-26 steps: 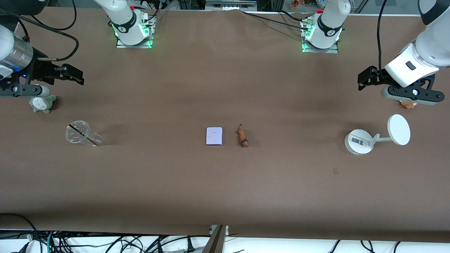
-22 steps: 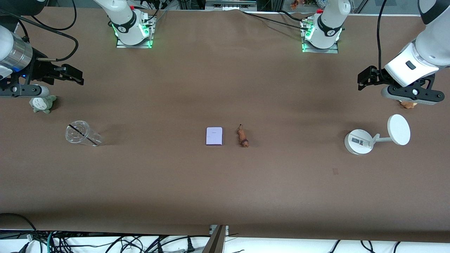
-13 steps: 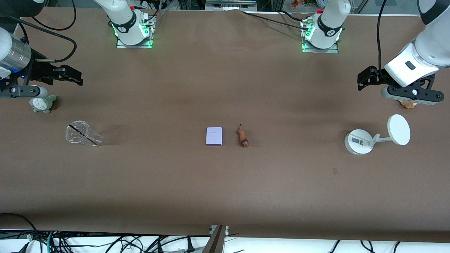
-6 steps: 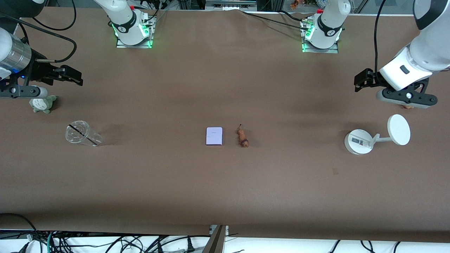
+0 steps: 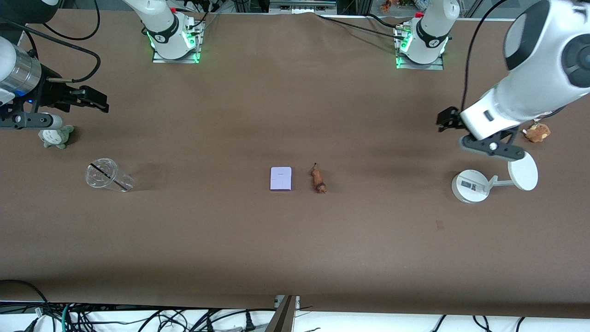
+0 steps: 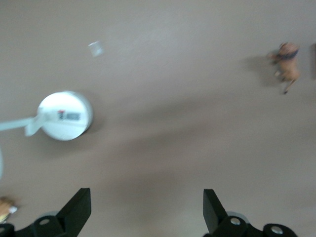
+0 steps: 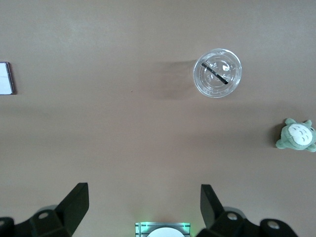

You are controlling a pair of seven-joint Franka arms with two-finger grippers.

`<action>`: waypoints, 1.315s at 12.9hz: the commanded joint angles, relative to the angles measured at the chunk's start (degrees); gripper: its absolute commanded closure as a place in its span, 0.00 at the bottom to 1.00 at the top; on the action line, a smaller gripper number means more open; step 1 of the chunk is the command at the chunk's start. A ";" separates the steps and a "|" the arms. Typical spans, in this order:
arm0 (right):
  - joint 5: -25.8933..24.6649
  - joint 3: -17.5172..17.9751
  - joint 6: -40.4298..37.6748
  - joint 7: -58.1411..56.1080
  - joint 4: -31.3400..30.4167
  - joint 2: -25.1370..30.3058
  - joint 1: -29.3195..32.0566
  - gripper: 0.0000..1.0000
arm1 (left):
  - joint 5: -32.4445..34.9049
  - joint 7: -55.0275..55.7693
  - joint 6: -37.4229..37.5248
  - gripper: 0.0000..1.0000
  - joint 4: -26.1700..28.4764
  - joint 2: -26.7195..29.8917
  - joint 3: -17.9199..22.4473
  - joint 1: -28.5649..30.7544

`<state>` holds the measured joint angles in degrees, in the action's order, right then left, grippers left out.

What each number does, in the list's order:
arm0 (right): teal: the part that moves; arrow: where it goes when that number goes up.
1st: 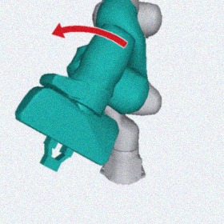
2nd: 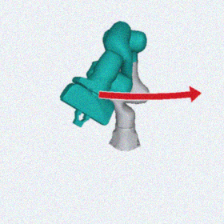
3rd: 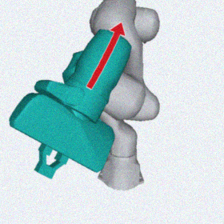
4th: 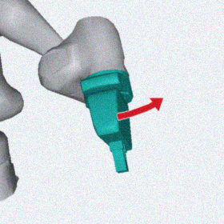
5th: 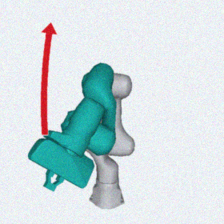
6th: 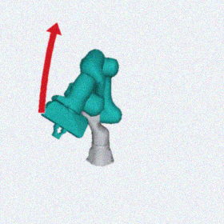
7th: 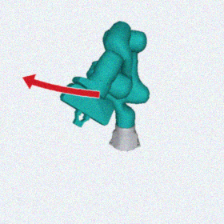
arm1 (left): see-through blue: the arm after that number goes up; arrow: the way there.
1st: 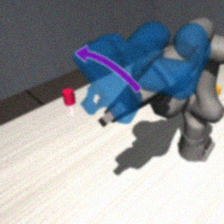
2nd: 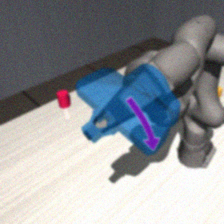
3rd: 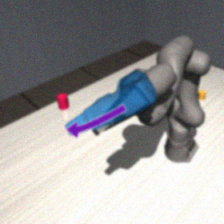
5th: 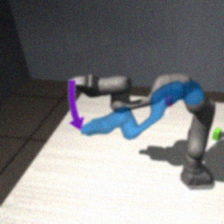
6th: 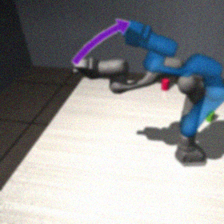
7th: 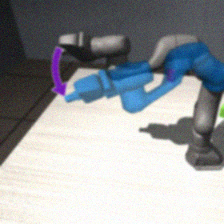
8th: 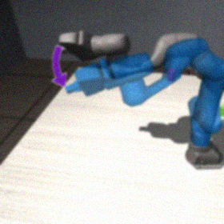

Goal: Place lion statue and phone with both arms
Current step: 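Reach the left gripper down to the brown lion figurine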

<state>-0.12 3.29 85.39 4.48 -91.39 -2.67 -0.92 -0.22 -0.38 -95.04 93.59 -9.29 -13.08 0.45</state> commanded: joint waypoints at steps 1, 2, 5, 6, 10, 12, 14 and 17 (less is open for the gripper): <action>1.18 0.14 -1.11 -0.09 1.30 -0.50 0.48 0.00 | -1.89 6.42 -7.67 0.00 -1.30 -5.98 -2.29 -1.50; 1.18 0.14 -1.11 -0.09 1.30 -0.50 0.48 0.00 | -1.89 9.49 -11.10 0.00 -1.30 -8.00 -2.48 -3.34; 1.18 0.14 -1.19 -0.09 1.30 -0.50 0.57 0.00 | -1.10 21.35 -20.25 0.00 -2.00 -14.50 -2.39 -9.75; 1.18 0.14 -1.19 -0.18 1.30 -0.67 0.48 0.00 | -1.01 24.61 -22.45 0.00 -2.09 -16.44 -2.39 -11.25; 1.18 0.23 -0.58 -0.18 1.30 -1.46 0.39 0.00 | -0.92 39.72 -33.87 0.00 -4.88 -25.75 -2.04 -18.37; 1.18 0.23 -0.49 -0.09 1.30 -1.72 0.40 0.00 | 3.18 44.83 -35.21 0.00 -7.79 -30.33 -1.08 -22.14; 1.18 0.23 -0.49 -0.09 1.30 -1.81 0.39 0.00 | 8.81 50.02 -36.70 0.00 -8.59 -32.88 -0.90 -24.09; 1.26 0.23 -0.40 -0.96 1.30 -1.81 0.39 0.00 | 10.85 51.10 -41.97 0.00 -8.51 -34.91 -0.81 -24.10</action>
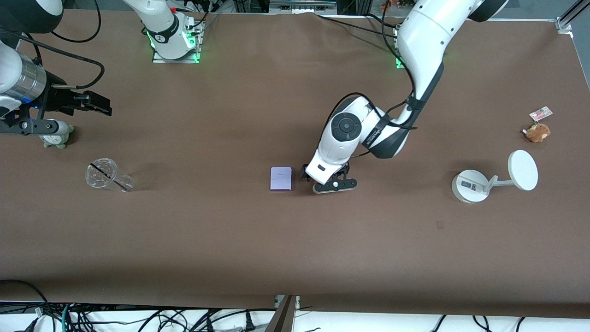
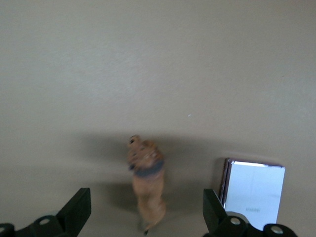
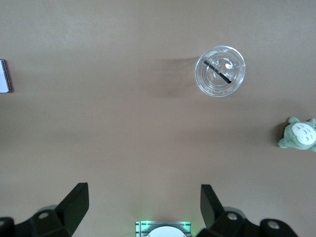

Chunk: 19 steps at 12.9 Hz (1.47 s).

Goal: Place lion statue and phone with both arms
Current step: 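Grasp and lift the lion with the left gripper while the right gripper starts moving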

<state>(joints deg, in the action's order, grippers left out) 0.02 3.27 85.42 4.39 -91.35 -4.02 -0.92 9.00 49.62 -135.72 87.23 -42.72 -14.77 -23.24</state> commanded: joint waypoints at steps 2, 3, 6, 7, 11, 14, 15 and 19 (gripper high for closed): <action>1.03 0.25 -0.52 -4.20 1.26 -0.46 0.48 0.00 | 1.55 1.18 -2.88 0.00 -2.15 -3.06 0.79 -0.58; 0.95 0.16 -0.52 -4.21 1.26 -0.46 0.48 0.00 | 1.63 1.18 -3.93 0.00 -1.80 -3.50 0.88 -0.93; 0.94 0.25 -0.52 -3.69 1.26 -0.46 0.39 0.00 | 2.16 2.32 -4.03 0.36 -1.54 -4.21 1.23 -1.37; 1.03 0.25 -0.43 -3.25 1.26 -0.55 0.31 0.00 | 2.34 2.24 -4.03 0.57 -1.54 -4.21 1.23 -1.28; 5.23 0.95 2.28 0.43 1.44 -2.65 -0.40 0.00 | 2.34 1.71 -3.42 0.90 -1.45 -3.95 1.23 -1.19; 6.93 0.95 2.56 3.61 4.76 -6.34 -3.98 0.00 | 2.34 0.83 3.05 0.99 -2.23 -0.71 1.58 0.21; 6.75 0.95 2.56 3.96 5.82 -7.40 -5.05 0.00 | 2.34 -1.52 6.74 0.98 -2.41 1.30 1.76 1.17; 5.78 0.95 6.15 7.21 5.92 -8.81 -8.39 0.00 | 1.90 -20.14 17.57 0.96 -2.24 8.08 1.50 10.91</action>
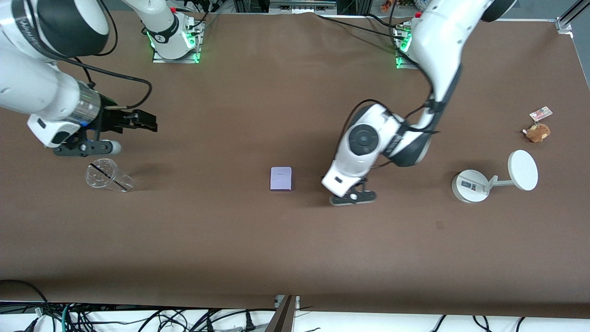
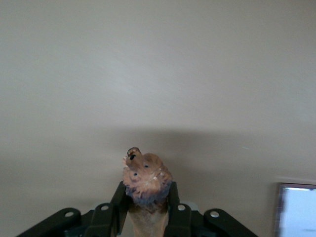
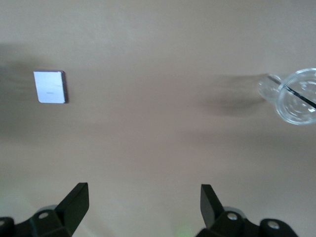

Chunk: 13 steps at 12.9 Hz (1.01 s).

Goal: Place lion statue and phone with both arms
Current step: 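Carry the lion toward the lamp while the right gripper reaches the phone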

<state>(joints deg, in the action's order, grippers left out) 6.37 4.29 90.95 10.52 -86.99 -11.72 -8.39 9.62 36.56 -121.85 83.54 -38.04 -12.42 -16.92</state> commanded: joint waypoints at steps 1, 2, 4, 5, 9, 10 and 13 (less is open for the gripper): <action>-0.48 0.02 1.24 1.69 1.56 -1.63 -1.01 0.00 | 1.28 -11.30 5.64 0.96 1.45 4.11 -0.76 7.06; -0.31 0.02 1.86 2.31 1.56 -1.90 -1.27 0.00 | 1.36 -15.43 6.61 0.96 1.97 4.29 -0.76 9.43; -0.48 -0.07 2.56 2.58 1.56 -2.77 -2.06 0.00 | 1.63 -23.61 6.54 0.95 3.11 4.47 -0.67 15.48; -0.48 0.02 3.61 2.75 1.56 -3.04 -2.24 0.00 | 1.63 -26.60 6.10 0.94 3.82 4.38 -0.93 17.69; -1.18 -0.07 8.79 5.92 1.48 -6.11 -5.48 0.00 | 1.72 -27.60 5.05 0.93 6.89 4.03 -0.85 20.95; -1.18 -0.07 10.38 6.96 1.22 -6.82 -6.45 0.00 | 1.72 -28.12 4.34 0.93 8.55 4.38 -0.85 21.75; -1.18 -0.07 15.29 11.09 1.30 -10.15 -9.00 0.00 | 1.63 -28.21 -0.73 0.91 14.61 5.78 -0.93 22.46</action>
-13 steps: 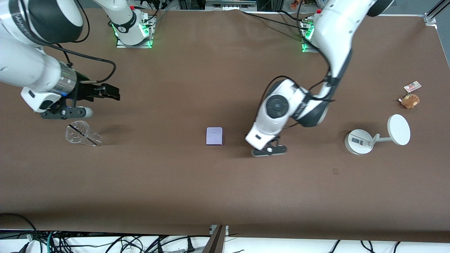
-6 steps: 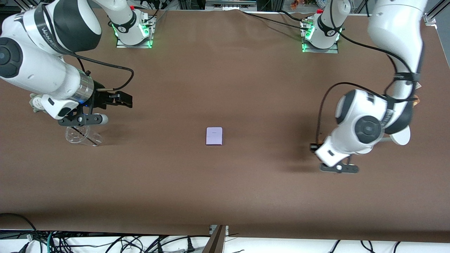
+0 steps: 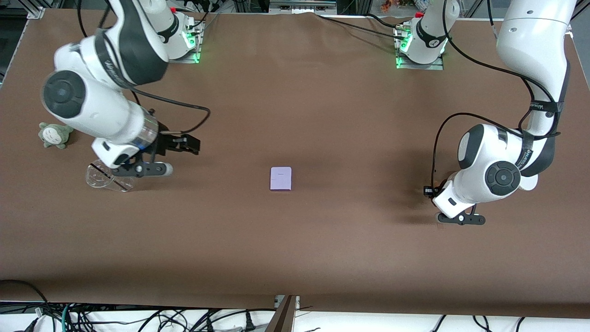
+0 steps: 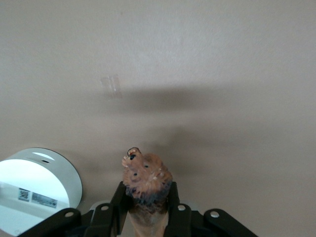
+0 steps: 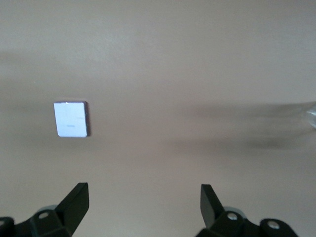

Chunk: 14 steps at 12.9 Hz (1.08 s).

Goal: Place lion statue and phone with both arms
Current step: 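Carry the lion toward the lamp while the right gripper reaches the phone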

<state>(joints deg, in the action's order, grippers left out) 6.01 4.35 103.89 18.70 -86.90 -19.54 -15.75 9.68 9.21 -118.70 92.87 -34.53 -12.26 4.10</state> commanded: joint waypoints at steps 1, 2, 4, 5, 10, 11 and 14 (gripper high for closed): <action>-0.91 -0.13 4.20 4.40 1.21 -3.56 -2.35 0.00 | 1.57 -0.86 -6.60 0.91 7.48 2.36 -1.10 2.31; -0.82 -0.13 6.04 5.38 1.30 -5.05 -3.14 0.00 | 1.66 -1.21 -8.63 0.96 9.07 2.63 -1.10 3.02; -0.65 -0.13 8.95 5.65 1.47 -7.96 -4.03 0.00 | 1.66 -2.62 -9.27 0.97 9.43 2.63 -1.01 3.37; -0.64 -0.13 10.88 6.43 1.47 -9.10 -4.90 0.00 | 1.66 -2.62 -9.44 0.96 9.52 2.54 -1.10 4.07; -1.88 -0.22 20.81 12.15 1.56 -16.04 -10.17 0.00 | 1.66 -4.28 -9.35 0.94 10.31 2.54 -1.10 5.56; -1.88 -0.39 23.35 13.46 1.56 -17.80 -11.49 0.00 | 1.66 -4.73 -9.44 0.94 10.31 2.37 -1.10 6.01; -1.88 -0.66 29.95 16.54 1.91 -22.46 -14.22 0.00 | 1.57 -4.64 -9.44 0.36 10.14 2.19 -1.10 5.92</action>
<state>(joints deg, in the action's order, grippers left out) 5.05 4.34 131.14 32.92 -86.73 -39.13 -28.34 9.69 5.18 -127.57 101.10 -34.08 -12.34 9.07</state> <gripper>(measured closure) 0.000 0.648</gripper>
